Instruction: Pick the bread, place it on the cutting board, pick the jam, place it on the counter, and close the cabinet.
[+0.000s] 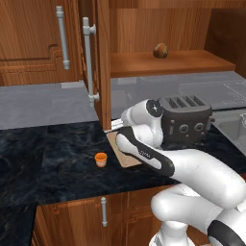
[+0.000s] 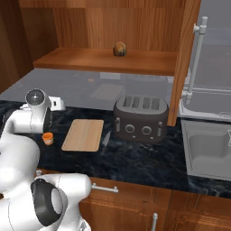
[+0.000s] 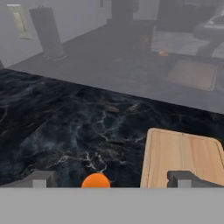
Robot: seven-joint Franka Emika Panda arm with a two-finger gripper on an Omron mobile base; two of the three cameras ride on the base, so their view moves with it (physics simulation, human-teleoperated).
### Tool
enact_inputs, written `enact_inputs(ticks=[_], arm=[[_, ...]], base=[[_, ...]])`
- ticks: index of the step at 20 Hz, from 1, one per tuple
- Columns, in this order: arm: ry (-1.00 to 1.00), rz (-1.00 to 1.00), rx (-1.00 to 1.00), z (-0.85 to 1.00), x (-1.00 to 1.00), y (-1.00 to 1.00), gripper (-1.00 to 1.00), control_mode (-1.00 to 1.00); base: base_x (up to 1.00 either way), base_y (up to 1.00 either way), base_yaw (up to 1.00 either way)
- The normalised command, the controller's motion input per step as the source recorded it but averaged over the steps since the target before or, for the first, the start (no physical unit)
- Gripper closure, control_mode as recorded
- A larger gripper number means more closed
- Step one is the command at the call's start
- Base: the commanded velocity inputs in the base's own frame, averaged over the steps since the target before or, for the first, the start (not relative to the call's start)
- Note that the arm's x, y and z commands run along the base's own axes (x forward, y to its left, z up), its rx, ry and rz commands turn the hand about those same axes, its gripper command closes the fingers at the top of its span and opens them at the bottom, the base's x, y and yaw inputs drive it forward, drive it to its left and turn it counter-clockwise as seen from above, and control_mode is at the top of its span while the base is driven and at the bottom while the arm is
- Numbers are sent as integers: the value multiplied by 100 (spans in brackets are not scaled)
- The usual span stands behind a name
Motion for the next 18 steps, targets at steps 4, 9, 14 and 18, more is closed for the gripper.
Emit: enact_inputs(ticks=[4, 9, 14, 18], arm=[[0, 0, 0, 48, -15, -27, -100, -100], [0, -1, 0, 46, -14, -25, -100, -100], [0, -2, 0, 42, -13, -22, -100, -100], [0, -7, 0, 39, -12, -25, -100, -100]], base=[[0, 0, 0], [0, 0, 0], [0, 0, 0], [0, 0, 0]])
